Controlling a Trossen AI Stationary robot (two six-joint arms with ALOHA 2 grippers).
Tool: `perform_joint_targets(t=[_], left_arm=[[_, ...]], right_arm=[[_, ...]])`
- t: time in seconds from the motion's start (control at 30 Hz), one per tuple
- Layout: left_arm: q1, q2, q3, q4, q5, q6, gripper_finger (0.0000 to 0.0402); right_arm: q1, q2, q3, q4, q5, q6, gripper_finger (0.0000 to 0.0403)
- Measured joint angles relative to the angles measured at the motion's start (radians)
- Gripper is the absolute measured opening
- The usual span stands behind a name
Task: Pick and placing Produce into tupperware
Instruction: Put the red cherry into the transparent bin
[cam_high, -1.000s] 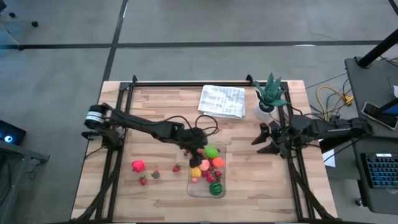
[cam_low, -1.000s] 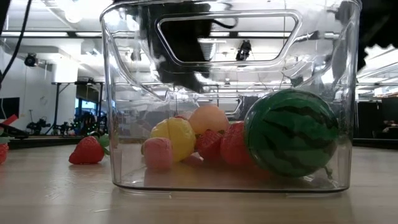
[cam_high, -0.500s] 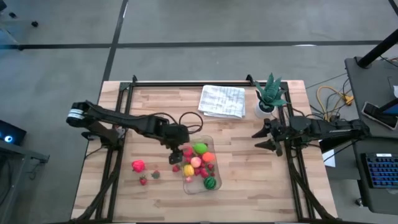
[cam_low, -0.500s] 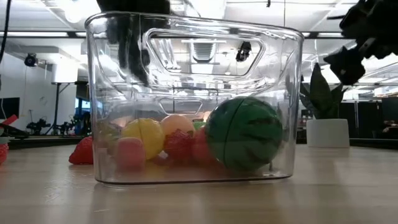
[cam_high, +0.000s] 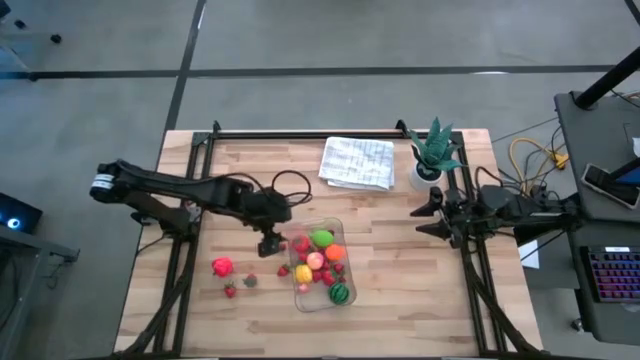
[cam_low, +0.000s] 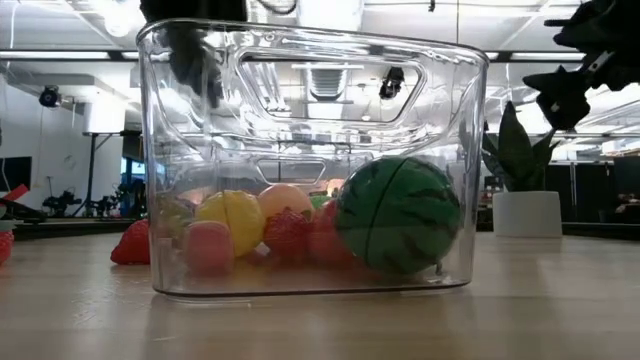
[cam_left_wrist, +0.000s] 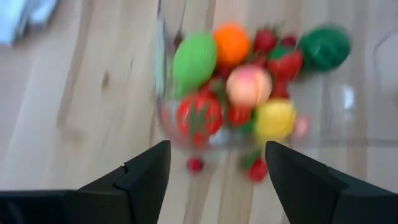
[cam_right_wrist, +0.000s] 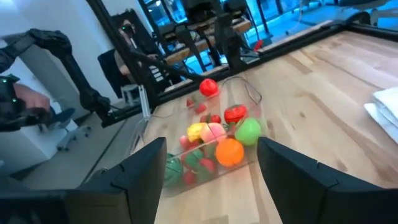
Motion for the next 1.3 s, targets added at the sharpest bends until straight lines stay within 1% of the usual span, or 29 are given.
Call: perform_joint_targets(t=[0.13, 0.27, 0.37, 0.47, 0.6, 0.8, 0.93, 1.03, 1.17, 1.23, 1.3], left_arm=[[-0.005, -0.022, -0.004, -0.132, 0.001, -0.012, 0.0247], [-0.018, -0.033, -0.048, -0.134, 0.017, 0.073, 0.0247], [-0.026, -0.027, -0.12, -0.113, 0.045, 0.136, 0.0247], [-0.031, -0.018, -0.213, -0.024, 0.076, 0.14, 0.0247], [-0.032, -0.019, -0.307, 0.151, 0.069, 0.14, 0.0247], [-0.031, -0.018, -0.357, 0.233, 0.027, 0.149, 0.0247], [-0.031, -0.018, -0.383, 0.273, 0.025, 0.198, 0.0247], [-0.031, -0.018, -0.404, 0.31, 0.025, 0.202, 0.0247], [-0.031, -0.018, -0.447, 0.399, 0.026, 0.203, 0.0247], [-0.031, -0.015, -0.465, 0.439, 0.027, 0.222, 0.0247], [-0.031, -0.01, -0.479, 0.476, 0.027, 0.241, 0.0247]], right_arm=[[-0.006, -0.013, -0.007, -0.021, -0.001, 0.016, 0.0242], [-0.005, -0.011, -0.008, -0.025, 0.003, 0.024, 0.0242], [-0.005, -0.012, -0.008, -0.06, 0.043, 0.043, 0.0242], [-0.005, -0.005, -0.008, -0.073, 0.055, 0.046, 0.0242], [-0.005, 0.009, -0.008, -0.073, 0.052, 0.047, 0.0242], [-0.005, 0.016, -0.008, -0.076, 0.051, 0.046, 0.0242], [-0.005, 0.016, -0.008, -0.075, 0.05, 0.046, 0.0242], [-0.005, 0.014, -0.009, -0.075, 0.049, 0.045, 0.0242], [-0.002, -0.01, -0.027, -0.068, 0.049, 0.044, 0.0242], [0.0, -0.012, -0.06, 0.0, 0.049, 0.043, 0.0242], [0.003, -0.012, -0.116, 0.141, 0.051, 0.043, 0.0242]])
